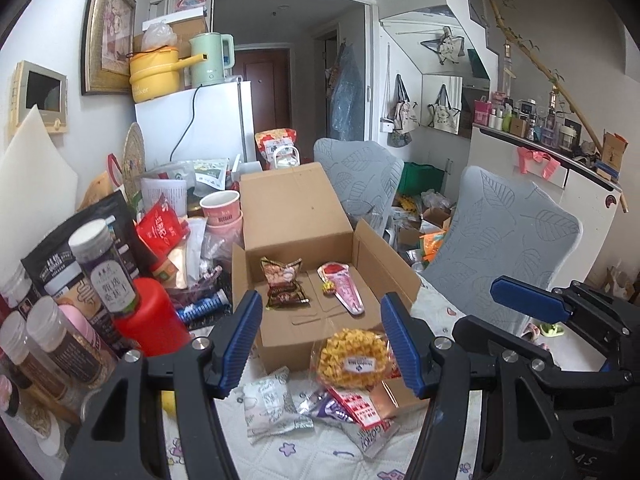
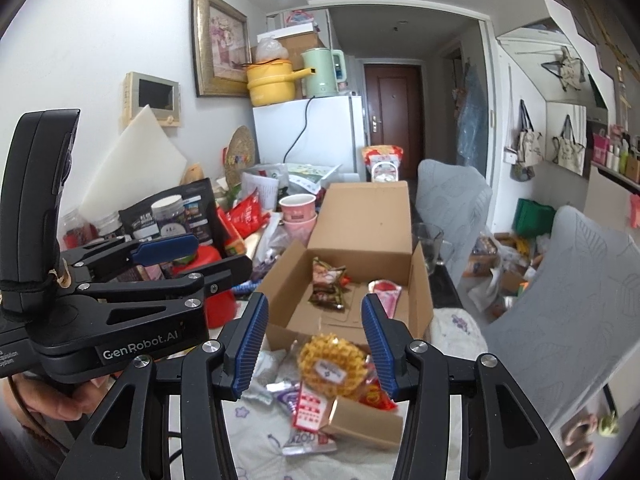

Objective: Organize snacks
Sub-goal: 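Move both open tools back from the box to the snack pile, then lower the right tool onto the small gold box and grasp it, then grasp the silver-purple snack bag with the left tool while the right tool lifts the gold box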

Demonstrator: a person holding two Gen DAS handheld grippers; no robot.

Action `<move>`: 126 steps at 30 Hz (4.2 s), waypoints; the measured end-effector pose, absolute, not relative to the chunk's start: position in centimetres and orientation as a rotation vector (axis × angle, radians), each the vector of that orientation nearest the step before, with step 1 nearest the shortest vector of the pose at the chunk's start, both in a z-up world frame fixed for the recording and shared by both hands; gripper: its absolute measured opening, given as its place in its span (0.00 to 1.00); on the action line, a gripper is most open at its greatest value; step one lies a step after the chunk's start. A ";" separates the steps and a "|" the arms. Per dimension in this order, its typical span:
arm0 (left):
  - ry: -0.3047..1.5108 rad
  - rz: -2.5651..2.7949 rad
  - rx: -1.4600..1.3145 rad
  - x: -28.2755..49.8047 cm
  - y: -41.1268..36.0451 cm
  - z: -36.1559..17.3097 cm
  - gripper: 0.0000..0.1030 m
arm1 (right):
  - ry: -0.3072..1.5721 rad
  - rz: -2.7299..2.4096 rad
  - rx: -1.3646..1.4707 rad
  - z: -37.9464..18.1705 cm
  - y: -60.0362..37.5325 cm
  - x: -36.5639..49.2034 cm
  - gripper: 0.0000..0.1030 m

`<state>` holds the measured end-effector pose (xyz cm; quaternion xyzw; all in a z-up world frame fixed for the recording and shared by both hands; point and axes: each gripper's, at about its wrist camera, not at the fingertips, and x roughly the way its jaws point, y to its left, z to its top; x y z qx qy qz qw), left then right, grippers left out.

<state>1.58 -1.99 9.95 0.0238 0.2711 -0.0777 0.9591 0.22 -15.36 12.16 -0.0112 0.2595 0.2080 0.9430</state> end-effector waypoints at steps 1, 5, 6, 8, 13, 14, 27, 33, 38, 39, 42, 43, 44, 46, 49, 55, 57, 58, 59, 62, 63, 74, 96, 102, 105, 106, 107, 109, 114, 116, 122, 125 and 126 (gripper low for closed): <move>0.558 -0.162 0.048 1.3 -2.0 9.6 0.59 | 0.534 0.424 -0.022 11.9 -15.4 0.0 0.47; 0.581 -0.182 0.048 0.4 -2.1 8.4 0.59 | 0.549 0.423 -0.016 10.9 -15.5 -0.9 0.47; 0.584 -0.183 0.047 0.1 -2.0 8.2 0.60 | 0.552 0.424 -0.013 10.6 -15.6 -1.1 0.47; 0.590 -0.184 0.046 -0.4 -1.9 7.7 0.59 | 0.562 0.429 -0.003 10.0 -15.8 -1.6 0.47; 0.630 -0.206 0.041 -1.5 -1.7 5.9 0.59 | 0.589 0.436 0.018 8.3 -16.1 -2.4 0.47; 0.641 -0.212 0.034 -1.8 -1.6 5.4 0.59 | 0.600 0.436 0.024 7.7 -16.2 -2.6 0.47; 0.688 -0.225 -0.014 -3.8 -0.5 1.1 0.60 | 0.699 0.400 0.069 2.5 -18.1 -3.0 0.47; 0.707 -0.218 -0.028 -3.7 0.5 -0.2 0.59 | 0.724 0.394 0.093 0.6 -18.6 -3.0 0.47; 0.736 -0.210 -0.074 -3.1 1.4 -1.4 0.59 | 0.746 0.393 0.102 -1.1 -18.8 -2.8 0.53; 0.739 -0.205 -0.084 -2.9 1.5 -1.7 0.60 | 0.755 0.395 0.102 -1.5 -18.8 -2.6 0.53; 0.756 -0.196 -0.114 -2.4 1.7 -2.6 0.59 | 0.774 0.384 0.092 -2.4 -19.0 -2.1 0.59; 0.765 -0.195 -0.126 -2.2 1.7 -3.0 0.59 | 0.778 0.378 0.087 -2.7 -19.0 -1.9 0.60; 0.776 -0.197 -0.139 -1.9 1.7 -3.5 0.59 | 0.784 0.372 0.079 -3.0 -19.2 -1.6 0.61; 0.796 -0.201 -0.157 -1.5 1.5 -4.3 0.59 | 0.794 0.365 0.062 -3.5 -19.4 -0.8 0.63; 0.825 -0.204 -0.161 -0.8 0.9 -5.3 0.59 | 0.806 0.374 0.028 -4.2 -19.6 0.3 0.68; 0.859 -0.203 -0.168 0.7 -0.4 -6.2 0.59 | 0.853 0.422 -0.021 -5.6 -19.6 3.0 0.68; 0.868 -0.207 -0.170 1.3 -0.9 -6.4 0.59 | 0.862 0.445 -0.040 -5.9 -19.7 3.8 0.68; 0.872 -0.208 -0.171 1.5 -1.0 -6.5 0.59 | 0.865 0.457 -0.052 -6.0 -19.7 4.1 0.68; 0.877 -0.211 -0.170 1.8 -1.3 -6.6 0.59 | 0.868 0.474 -0.066 -6.1 -19.8 4.5 0.68; 0.885 -0.213 -0.161 2.5 -1.9 -6.9 0.59 | 0.869 0.537 -0.124 -6.5 -19.9 5.5 0.78; 0.889 -0.213 -0.156 2.8 -2.1 -7.0 0.59 | 0.868 0.556 -0.142 -6.5 -19.8 5.8 0.78; 0.921 -0.204 -0.148 4.2 -3.4 -7.5 0.59 | 0.899 0.764 -0.281 -7.3 -17.9 8.2 0.78; 0.974 -0.194 -0.165 3.4 -4.5 -9.0 0.59 | 0.946 0.769 -0.242 -7.0 -19.0 7.9 0.50; 1.005 -0.197 -0.177 3.7 -4.9 -10.0 0.59 | 0.954 0.700 -0.091 -6.2 -21.7 7.3 0.46; 1.004 -0.182 -0.179 4.0 -5.3 -10.4 0.59 | 0.946 0.672 -0.052 -5.8 -22.6 6.7 0.45; 1.003 -0.177 -0.179 4.2 -5.4 -10.5 0.59 | 0.944 0.667 -0.044 -5.6 -22.8 6.5 0.45; 1.005 -0.178 -0.180 4.4 -5.6 -10.6 0.59 | 0.945 0.659 -0.037 -5.6 -23.0 6.2 0.45; 1.014 -0.183 -0.186 5.1 -6.0 -11.0 0.59 | 0.949 0.644 -0.028 -5.8 -23.1 6.0 0.45; 1.041 -0.147 -0.177 6.3 -6.6 -12.1 0.59 | 0.964 0.598 -0.007 -6.6 -23.4 5.8 0.45; 1.035 -0.141 -0.184 6.5 -6.3 -12.2 0.60 | 0.956 0.586 -0.008 -6.7 -23.4 5.8 0.45; 1.037 -0.125 -0.196 6.8 -5.5 -12.5 0.48 | 0.943 0.551 -0.017 -7.0 -23.2 6.3 0.45; 1.038 -0.147 -0.207 6.2 -4.8 -12.0 0.39 | 0.946 0.532 -0.006 -6.9 -23.2 6.4 0.43; 1.037 -0.154 -0.207 6.1 -4.5 -11.7 0.37 | 0.942 0.536 0.005 -6.7 -23.2 6.3 0.43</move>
